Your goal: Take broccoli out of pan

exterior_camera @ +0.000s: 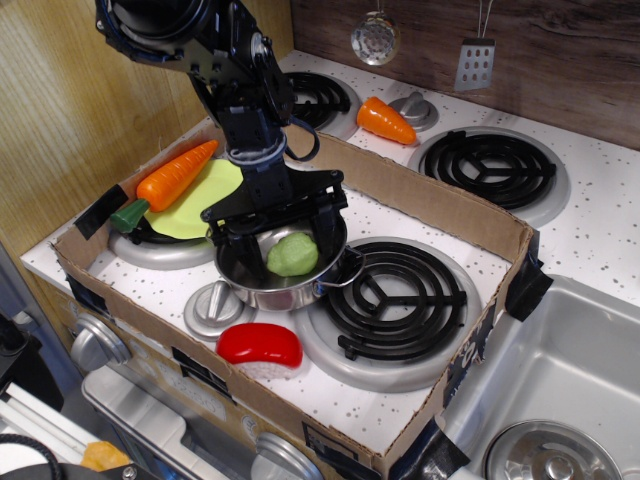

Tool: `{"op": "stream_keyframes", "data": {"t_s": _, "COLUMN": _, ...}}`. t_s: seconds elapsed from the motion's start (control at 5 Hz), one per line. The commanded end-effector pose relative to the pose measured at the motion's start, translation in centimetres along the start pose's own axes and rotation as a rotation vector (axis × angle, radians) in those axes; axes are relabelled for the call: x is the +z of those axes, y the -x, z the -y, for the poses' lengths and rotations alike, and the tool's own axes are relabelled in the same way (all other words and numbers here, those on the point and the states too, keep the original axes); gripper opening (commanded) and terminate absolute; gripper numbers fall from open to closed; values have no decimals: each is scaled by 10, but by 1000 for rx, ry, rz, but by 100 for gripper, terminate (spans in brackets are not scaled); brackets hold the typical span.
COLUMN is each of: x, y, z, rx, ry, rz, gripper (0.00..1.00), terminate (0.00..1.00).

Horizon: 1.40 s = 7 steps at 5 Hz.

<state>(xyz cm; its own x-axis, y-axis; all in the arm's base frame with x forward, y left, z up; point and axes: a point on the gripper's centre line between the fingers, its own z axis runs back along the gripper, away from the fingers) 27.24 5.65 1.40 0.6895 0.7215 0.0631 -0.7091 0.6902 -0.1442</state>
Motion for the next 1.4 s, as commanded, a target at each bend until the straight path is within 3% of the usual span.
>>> {"op": "stream_keyframes", "data": {"t_s": 0.0, "x": 9, "y": -5, "z": 2, "rx": -4, "ry": 13, "rz": -7, "gripper": 0, "terminate": 0}}
{"op": "stream_keyframes", "data": {"t_s": 0.2, "x": 22, "y": -10, "z": 5, "rx": -20, "ry": -8, "rz": -15, "gripper": 0, "terminate": 0}}
{"op": "stream_keyframes", "data": {"t_s": 0.4, "x": 46, "y": -19, "z": 6, "rx": -27, "ry": -36, "rz": 15, "gripper": 0, "terminate": 0}}
{"op": "stream_keyframes", "data": {"t_s": 0.6, "x": 65, "y": -22, "z": -4, "rx": 31, "ry": -36, "rz": 35, "gripper": 0, "terminate": 0}}
{"op": "stream_keyframes", "data": {"t_s": 0.8, "x": 69, "y": -32, "z": -22, "rx": 75, "ry": -15, "rz": -4, "gripper": 0, "terminate": 0}}
{"op": "stream_keyframes", "data": {"t_s": 1.0, "x": 73, "y": -39, "z": -45, "rx": 94, "ry": -97, "rz": 79, "gripper": 0, "terminate": 0}}
{"op": "stream_keyframes", "data": {"t_s": 1.2, "x": 72, "y": -44, "z": -58, "rx": 77, "ry": -173, "rz": 53, "gripper": 0, "terminate": 0}}
